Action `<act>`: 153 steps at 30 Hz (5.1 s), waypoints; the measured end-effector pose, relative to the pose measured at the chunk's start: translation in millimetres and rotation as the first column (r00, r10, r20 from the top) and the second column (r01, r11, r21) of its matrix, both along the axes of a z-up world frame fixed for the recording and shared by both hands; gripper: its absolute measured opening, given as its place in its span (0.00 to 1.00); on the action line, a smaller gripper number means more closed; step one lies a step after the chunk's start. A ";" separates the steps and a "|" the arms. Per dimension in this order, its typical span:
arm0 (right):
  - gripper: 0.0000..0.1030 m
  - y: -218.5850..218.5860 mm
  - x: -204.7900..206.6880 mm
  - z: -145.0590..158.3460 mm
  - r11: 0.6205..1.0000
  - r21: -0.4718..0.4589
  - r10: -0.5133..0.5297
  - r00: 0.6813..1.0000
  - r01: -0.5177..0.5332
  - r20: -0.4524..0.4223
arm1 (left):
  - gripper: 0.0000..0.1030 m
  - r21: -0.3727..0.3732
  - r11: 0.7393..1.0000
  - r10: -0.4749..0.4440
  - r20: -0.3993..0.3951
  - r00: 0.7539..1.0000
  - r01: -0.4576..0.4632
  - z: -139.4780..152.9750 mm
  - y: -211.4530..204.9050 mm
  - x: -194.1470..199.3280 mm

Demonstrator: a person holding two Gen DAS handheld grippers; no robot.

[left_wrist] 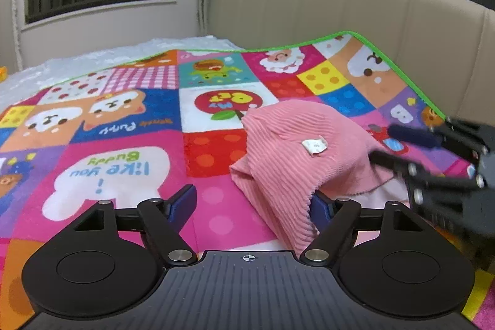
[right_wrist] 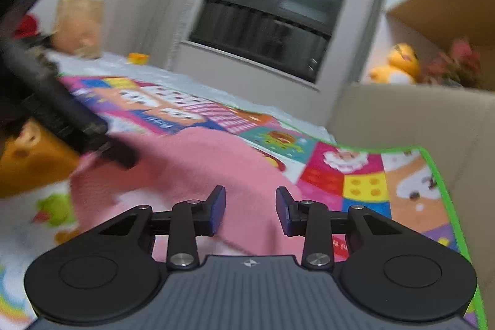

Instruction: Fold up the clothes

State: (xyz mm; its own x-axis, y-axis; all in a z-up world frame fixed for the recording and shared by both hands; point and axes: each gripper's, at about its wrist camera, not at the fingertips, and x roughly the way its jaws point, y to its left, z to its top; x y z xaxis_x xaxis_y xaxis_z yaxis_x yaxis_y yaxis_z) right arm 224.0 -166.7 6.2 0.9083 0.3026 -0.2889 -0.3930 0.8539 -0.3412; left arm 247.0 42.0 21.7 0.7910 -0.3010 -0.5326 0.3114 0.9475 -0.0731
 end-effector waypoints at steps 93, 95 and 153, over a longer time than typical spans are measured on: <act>0.41 -89.1 44.4 3.9 0.835 0.511 0.068 0.883 0.205 -0.465 | 0.79 -0.091 0.993 -0.092 -0.177 0.980 0.077 -43.9 -9.3 26.9; 0.44 -91.3 49.5 -8.0 0.871 0.415 -0.014 0.858 0.262 -0.514 | 0.80 -0.102 0.992 -0.097 -0.174 0.980 0.080 -40.2 -8.1 25.8; 1.00 -29.2 190.7 -12.7 0.923 0.302 -0.125 0.930 0.237 -0.346 | 0.88 -0.283 0.959 -0.019 -0.076 0.997 -0.003 -57.8 20.3 130.7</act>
State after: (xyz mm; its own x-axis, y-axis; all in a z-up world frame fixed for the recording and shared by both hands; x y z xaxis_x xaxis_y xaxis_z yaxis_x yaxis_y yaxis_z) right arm 414.7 -195.9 -6.5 0.8347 0.2705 -0.4796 -0.2592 0.9615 0.0911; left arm 377.6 62.3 -36.0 0.7482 -0.4542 -0.4837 0.3016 0.8821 -0.3618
